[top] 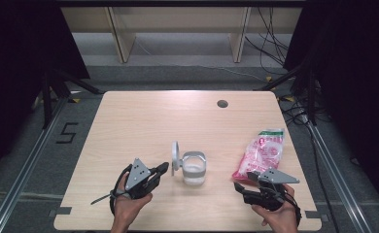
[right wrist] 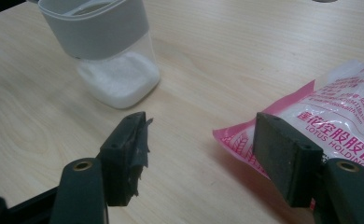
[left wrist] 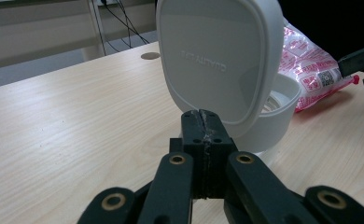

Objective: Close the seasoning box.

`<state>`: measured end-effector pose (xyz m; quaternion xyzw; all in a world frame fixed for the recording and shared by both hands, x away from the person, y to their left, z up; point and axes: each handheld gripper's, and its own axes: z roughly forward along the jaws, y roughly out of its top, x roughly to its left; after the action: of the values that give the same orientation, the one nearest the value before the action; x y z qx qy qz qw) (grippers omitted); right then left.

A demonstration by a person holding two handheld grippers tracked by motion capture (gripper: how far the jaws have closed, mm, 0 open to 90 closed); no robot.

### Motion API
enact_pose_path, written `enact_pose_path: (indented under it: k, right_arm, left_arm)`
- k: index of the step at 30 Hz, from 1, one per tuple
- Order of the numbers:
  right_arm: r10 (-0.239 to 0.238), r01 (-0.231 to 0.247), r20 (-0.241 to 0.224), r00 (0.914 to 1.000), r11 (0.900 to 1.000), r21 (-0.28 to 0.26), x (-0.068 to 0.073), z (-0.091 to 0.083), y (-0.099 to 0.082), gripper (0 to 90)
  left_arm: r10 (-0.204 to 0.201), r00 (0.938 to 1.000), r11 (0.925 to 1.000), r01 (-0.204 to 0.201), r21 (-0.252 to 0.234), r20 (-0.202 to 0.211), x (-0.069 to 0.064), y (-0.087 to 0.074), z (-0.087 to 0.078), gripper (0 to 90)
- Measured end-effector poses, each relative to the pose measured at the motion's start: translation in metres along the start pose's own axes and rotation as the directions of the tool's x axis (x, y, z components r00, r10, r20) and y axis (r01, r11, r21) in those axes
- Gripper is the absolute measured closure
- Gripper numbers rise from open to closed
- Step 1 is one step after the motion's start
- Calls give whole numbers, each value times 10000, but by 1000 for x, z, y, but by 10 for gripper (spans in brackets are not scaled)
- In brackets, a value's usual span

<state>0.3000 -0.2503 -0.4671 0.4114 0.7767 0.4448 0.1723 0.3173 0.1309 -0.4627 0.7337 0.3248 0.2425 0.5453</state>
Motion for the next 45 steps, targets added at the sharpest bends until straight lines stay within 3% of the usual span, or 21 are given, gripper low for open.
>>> enact_pose_path:
  k: [4,5,7,8,9,10,11,14,16,17,19,24,28,39,40,45]
  right_arm:
    - [-65,65,12,10000,10000,8,0,-1,-1,365]
    - [219,-219,14,9998,9997,81,3,-1,-1,365]
    - [140,-141,54,9999,9997,184,3,-2,-1,365]
    - [-105,104,55,9999,9999,115,1,-2,-1,364]
    - [35,-36,50,10000,9999,161,2,-2,-2,365]
    - [59,-59,26,10000,9999,161,3,-2,-2,365]
    - [243,-243,-14,9997,9996,115,4,-2,-3,365]
    - [-70,70,113,9999,10000,54,2,-1,-2,365]
    - [153,-153,25,9999,9999,57,4,-2,-3,364]
    - [-129,129,27,9999,9999,32,2,-3,-3,364]
    - [-112,112,33,9999,9999,63,2,-3,-3,365]
    - [-100,100,-104,9999,9999,39,3,-3,-3,364]
    - [-127,127,-90,9999,9999,34,3,-3,-3,364]
    - [-105,105,-10,9999,9998,138,3,-4,-4,364]
    - [220,-220,-12,9998,9995,242,6,-5,-4,364]
    - [-57,58,-58,10000,9999,162,4,-4,-4,364]
  left_arm:
    - [51,10000,10000,-51,-74,25,0,4,0,894]
    - [37,10000,9999,-37,-112,34,0,7,0,894]
    - [-53,10000,10000,53,-58,-20,-2,8,-1,894]
    - [122,9999,9999,-122,-75,24,-1,11,-1,894]
    - [-24,10000,10000,25,-75,67,-2,12,0,894]
    - [179,9998,9998,-179,-40,104,-2,13,0,894]
    - [107,9999,9999,-107,-66,108,-2,13,1,894]
    - [180,9997,9998,-179,-86,164,-3,15,2,894]
    - [167,9997,9998,-165,-70,200,-4,16,2,894]
    - [202,9996,9998,-201,-83,202,-4,16,3,894]
    - [91,9997,9999,-89,-93,222,-6,16,3,894]
    - [234,9994,9995,-229,-197,247,-7,20,3,894]
    - [598,9979,9977,-589,-341,261,-7,24,5,895]
    - [790,9960,9962,-774,-396,422,-13,31,8,895]
    - [792,9959,9962,-775,-395,428,-14,31,9,894]
    - [857,9948,9957,-835,-408,542,-18,34,12,894]
